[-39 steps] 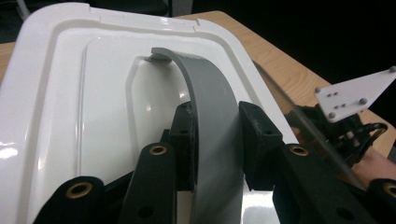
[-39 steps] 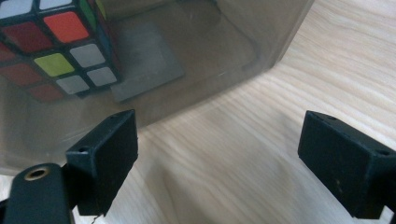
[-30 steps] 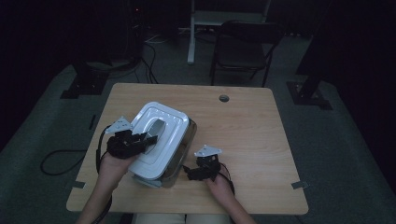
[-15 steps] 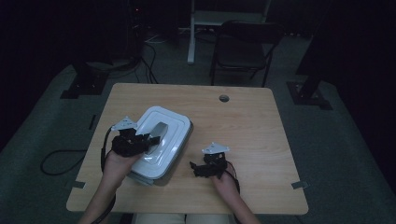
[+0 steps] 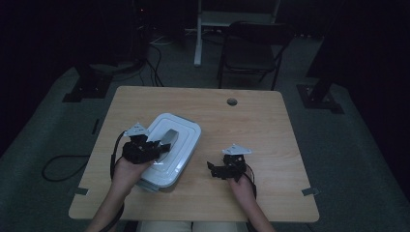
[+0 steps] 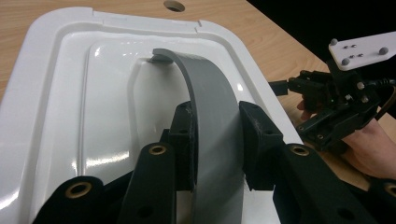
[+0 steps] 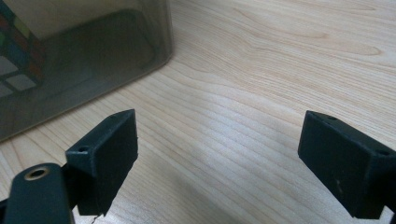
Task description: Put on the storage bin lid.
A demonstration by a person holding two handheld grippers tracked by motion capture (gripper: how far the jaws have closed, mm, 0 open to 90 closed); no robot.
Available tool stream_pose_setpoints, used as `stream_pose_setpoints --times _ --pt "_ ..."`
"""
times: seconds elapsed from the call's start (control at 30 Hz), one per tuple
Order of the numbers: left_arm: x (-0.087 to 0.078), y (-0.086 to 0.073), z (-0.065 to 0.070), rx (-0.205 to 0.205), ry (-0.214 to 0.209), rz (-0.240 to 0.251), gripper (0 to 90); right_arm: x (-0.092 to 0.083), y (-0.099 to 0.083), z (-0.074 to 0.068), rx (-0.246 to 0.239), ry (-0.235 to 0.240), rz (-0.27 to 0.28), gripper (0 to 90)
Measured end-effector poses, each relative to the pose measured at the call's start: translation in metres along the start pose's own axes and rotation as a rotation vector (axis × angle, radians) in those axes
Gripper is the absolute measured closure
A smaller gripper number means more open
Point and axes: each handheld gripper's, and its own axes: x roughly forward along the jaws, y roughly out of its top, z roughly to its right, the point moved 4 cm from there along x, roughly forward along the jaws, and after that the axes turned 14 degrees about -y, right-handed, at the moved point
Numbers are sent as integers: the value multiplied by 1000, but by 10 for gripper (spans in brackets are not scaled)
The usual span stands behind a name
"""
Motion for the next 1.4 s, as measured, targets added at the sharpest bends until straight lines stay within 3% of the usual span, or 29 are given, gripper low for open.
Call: stream_pose_setpoints --times 0.23,0.43,0.53,0.67,0.8,0.9,1.07,1.17,1.23,1.4 --pt "-4 1 1 12 -13 -2 570 -2 0 4 -3 -10 2 120" --pt "-21 5 2 24 -7 46 452 -2 -1 10 7 -16 -2 120" --pt "-30 6 -2 36 25 64 376 -5 -3 13 2 -25 -3 120" --pt "-43 7 -9 43 39 102 320 -7 -4 18 16 -29 -2 120" --pt "-52 3 -17 82 88 130 272 -8 -6 22 23 -30 -12 120" --pt "-59 2 -25 85 111 143 192 -9 -5 23 22 -30 -9 120" --pt "-71 3 -38 69 106 169 141 -8 -7 24 24 -31 -15 120" --pt "-78 0 -45 67 127 187 141 -8 -8 23 22 -32 -22 120" --pt "-80 -2 -51 48 140 197 80 -6 -9 22 20 -30 -25 120" --pt "-86 -8 -66 35 174 228 78 -5 -10 19 9 -23 -33 120"
